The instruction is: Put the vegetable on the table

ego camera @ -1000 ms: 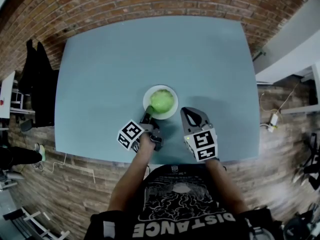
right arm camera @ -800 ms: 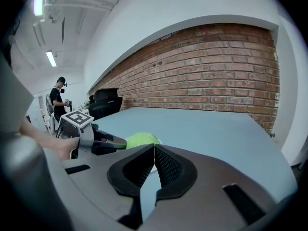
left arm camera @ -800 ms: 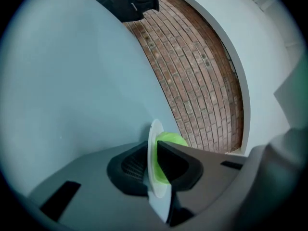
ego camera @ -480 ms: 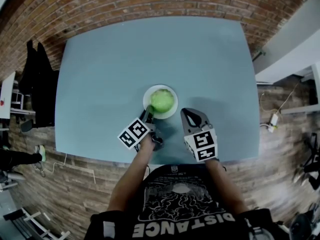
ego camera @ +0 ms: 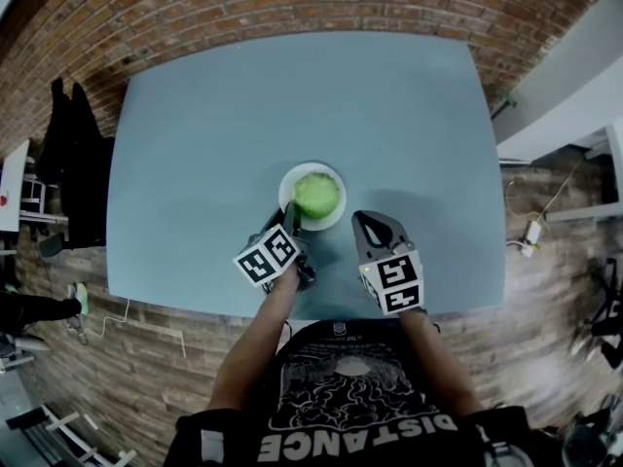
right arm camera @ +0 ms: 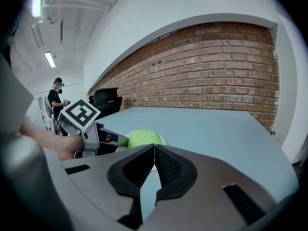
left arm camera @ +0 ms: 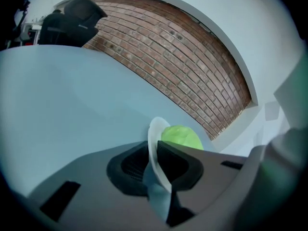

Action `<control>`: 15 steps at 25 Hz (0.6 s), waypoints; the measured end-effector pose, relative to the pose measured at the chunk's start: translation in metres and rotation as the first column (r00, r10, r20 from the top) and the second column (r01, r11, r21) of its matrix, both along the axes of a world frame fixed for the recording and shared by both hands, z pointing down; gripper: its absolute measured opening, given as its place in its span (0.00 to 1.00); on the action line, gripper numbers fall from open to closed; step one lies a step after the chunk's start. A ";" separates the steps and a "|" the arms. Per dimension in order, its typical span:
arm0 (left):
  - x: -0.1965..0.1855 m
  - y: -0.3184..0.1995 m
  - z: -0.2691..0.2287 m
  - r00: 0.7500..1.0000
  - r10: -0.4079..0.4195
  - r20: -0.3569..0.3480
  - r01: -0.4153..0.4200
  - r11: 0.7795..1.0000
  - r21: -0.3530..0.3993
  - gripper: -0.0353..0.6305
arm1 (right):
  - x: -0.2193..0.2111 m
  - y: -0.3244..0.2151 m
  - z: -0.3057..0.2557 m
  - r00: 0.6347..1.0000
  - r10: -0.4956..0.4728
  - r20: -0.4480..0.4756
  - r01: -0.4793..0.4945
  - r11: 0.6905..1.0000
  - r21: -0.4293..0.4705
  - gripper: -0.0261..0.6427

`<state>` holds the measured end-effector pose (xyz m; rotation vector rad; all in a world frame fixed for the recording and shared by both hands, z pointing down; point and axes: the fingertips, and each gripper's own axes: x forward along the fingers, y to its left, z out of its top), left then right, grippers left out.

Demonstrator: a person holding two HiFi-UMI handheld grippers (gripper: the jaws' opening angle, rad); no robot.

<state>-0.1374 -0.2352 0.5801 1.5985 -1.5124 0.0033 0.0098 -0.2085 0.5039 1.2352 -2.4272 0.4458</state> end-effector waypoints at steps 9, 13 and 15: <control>-0.007 -0.001 0.009 0.998 0.029 0.059 -0.027 0.999 -0.037 0.15 | -0.001 0.001 0.002 1.000 -0.001 -0.003 0.001 1.000 -0.005 0.05; -0.008 -0.002 0.012 0.993 0.058 0.104 -0.052 0.997 -0.057 0.15 | -0.003 0.002 0.002 1.000 -0.003 -0.001 0.003 1.000 -0.009 0.05; -0.009 0.000 0.015 0.988 0.072 0.138 -0.061 0.995 -0.082 0.16 | -0.005 0.002 0.003 1.000 -0.005 -0.001 0.005 1.000 -0.011 0.05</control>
